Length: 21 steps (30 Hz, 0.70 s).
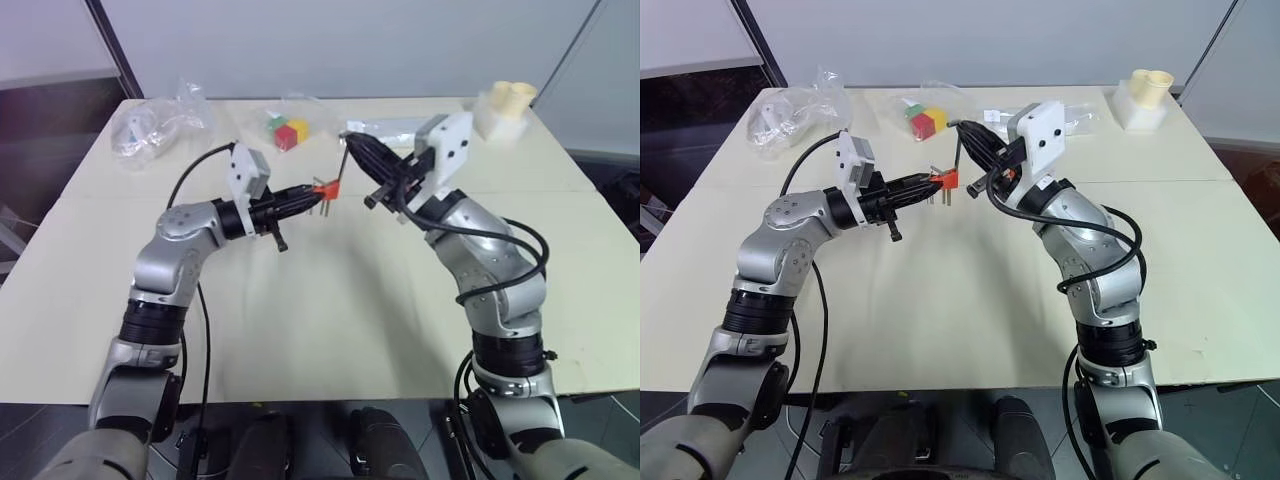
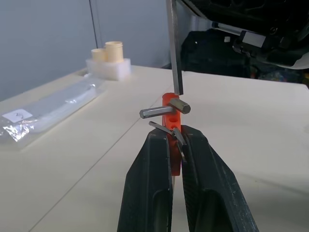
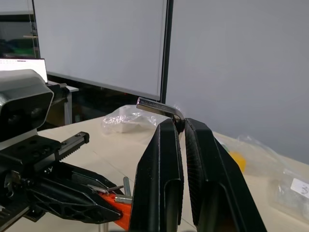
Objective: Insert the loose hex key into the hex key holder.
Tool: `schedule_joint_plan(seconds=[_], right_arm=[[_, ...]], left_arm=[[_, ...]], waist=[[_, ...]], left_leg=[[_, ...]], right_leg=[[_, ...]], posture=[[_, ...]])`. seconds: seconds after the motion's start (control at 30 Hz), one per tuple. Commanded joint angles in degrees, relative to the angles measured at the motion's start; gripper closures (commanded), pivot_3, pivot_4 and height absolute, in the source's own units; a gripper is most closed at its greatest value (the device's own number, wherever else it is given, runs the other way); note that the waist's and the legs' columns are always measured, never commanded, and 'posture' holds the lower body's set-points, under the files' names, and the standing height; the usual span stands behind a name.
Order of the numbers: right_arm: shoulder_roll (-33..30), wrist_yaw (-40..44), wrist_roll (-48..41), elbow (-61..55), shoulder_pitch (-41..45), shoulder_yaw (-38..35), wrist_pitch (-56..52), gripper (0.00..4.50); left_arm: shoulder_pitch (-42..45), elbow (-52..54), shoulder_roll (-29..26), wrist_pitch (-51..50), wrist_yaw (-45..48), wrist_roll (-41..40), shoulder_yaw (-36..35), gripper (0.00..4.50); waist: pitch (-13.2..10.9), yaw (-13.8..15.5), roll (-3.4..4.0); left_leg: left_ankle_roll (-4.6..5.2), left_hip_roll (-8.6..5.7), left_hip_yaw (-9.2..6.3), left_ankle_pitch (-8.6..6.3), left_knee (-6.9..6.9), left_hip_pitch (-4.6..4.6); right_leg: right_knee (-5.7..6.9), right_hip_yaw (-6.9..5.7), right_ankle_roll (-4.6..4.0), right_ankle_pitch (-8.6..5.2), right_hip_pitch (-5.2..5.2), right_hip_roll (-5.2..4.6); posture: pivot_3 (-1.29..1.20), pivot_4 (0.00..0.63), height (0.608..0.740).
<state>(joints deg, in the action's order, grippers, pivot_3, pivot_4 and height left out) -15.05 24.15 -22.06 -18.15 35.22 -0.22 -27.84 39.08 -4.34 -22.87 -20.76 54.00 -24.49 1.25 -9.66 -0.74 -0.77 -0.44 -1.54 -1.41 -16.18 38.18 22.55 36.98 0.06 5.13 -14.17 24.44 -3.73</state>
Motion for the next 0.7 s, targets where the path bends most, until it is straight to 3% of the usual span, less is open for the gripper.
schedule_joint_plan(seconds=[0.03, 0.7], right_arm=[[0.05, 0.3, 0.11, -0.79, 0.34, -0.06, 1.64, 4.46], [0.57, 0.38, -0.03, -0.52, 1.33, -0.05, 1.46, 4.46]], left_arm=[[1.67, 2.55, 0.16, 0.24, -0.29, -1.68, -1.58, 4.5], [0.68, 3.33, 0.32, 0.13, -0.1, -1.52, -0.69, 4.5]], waist=[[0.0, 0.0, 0.0], [0.0, 0.0, 0.0]], left_leg=[[0.0, 0.0, 0.0, 0.0, 0.0, 0.0], [0.0, 0.0, 0.0, 0.0, 0.0, 0.0]], right_leg=[[0.0, 0.0, 0.0, 0.0, 0.0, 0.0], [-0.01, 0.0, 0.0, 0.0, 0.0, 0.0]], posture=[[0.0, 0.15, 0.74], [0.0, 0.15, 0.74]])
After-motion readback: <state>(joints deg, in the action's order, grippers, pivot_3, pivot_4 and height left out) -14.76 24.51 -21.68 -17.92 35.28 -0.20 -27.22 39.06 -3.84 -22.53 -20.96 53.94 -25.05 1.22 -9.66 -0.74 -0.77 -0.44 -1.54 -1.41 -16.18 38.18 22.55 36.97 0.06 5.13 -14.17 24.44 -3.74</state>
